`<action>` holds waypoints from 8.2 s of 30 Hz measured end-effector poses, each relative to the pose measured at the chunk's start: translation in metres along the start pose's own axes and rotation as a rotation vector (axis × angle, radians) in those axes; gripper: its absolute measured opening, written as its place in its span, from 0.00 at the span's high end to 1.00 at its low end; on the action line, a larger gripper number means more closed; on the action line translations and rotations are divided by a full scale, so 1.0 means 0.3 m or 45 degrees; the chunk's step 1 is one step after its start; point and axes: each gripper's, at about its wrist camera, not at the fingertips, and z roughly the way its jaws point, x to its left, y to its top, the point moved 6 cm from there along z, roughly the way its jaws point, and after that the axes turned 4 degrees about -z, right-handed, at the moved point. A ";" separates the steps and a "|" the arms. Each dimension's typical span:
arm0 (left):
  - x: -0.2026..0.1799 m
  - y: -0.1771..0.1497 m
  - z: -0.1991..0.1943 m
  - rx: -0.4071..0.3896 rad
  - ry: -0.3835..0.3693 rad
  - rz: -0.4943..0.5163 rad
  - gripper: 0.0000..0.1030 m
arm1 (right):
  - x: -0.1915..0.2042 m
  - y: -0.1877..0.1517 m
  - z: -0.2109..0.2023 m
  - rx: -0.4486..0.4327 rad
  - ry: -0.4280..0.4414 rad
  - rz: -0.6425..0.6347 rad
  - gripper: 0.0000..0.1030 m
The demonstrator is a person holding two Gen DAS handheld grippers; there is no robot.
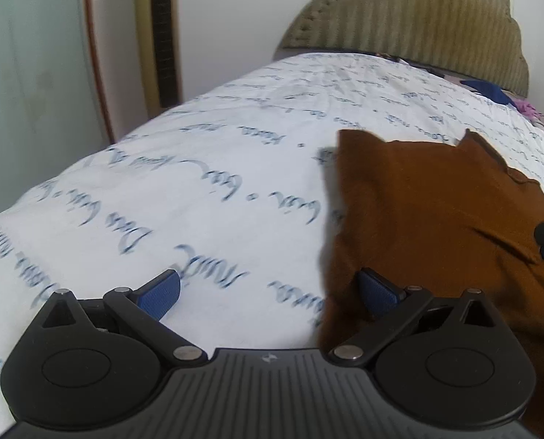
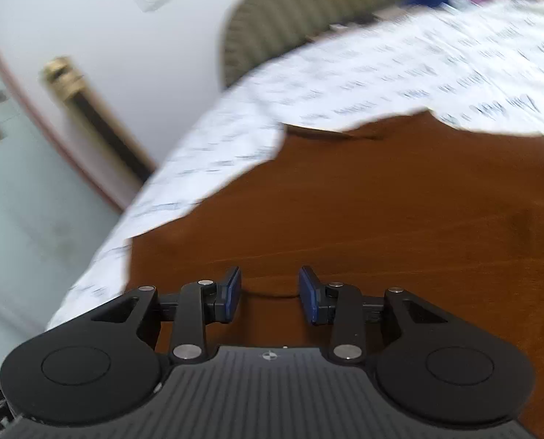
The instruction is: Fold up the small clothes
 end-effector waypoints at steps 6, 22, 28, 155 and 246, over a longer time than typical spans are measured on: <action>0.053 -0.026 -0.001 -0.009 0.093 -0.064 0.00 | 0.244 -0.001 0.149 0.149 0.256 -0.113 0.63; 0.146 -0.080 -0.115 0.012 -0.128 -0.112 0.00 | 0.352 0.022 0.220 0.268 0.312 -0.146 0.55; 0.213 -0.168 -0.249 0.046 -0.403 -0.151 0.00 | 0.132 0.014 -0.177 0.174 0.394 -0.092 0.51; 0.250 -0.547 -0.486 0.340 -1.354 -0.352 0.91 | -0.386 -0.738 -0.946 -0.003 0.322 0.439 0.33; 0.082 -0.518 -0.444 0.431 -0.969 -0.211 0.78 | -0.182 -0.636 -0.557 0.263 0.457 0.427 0.96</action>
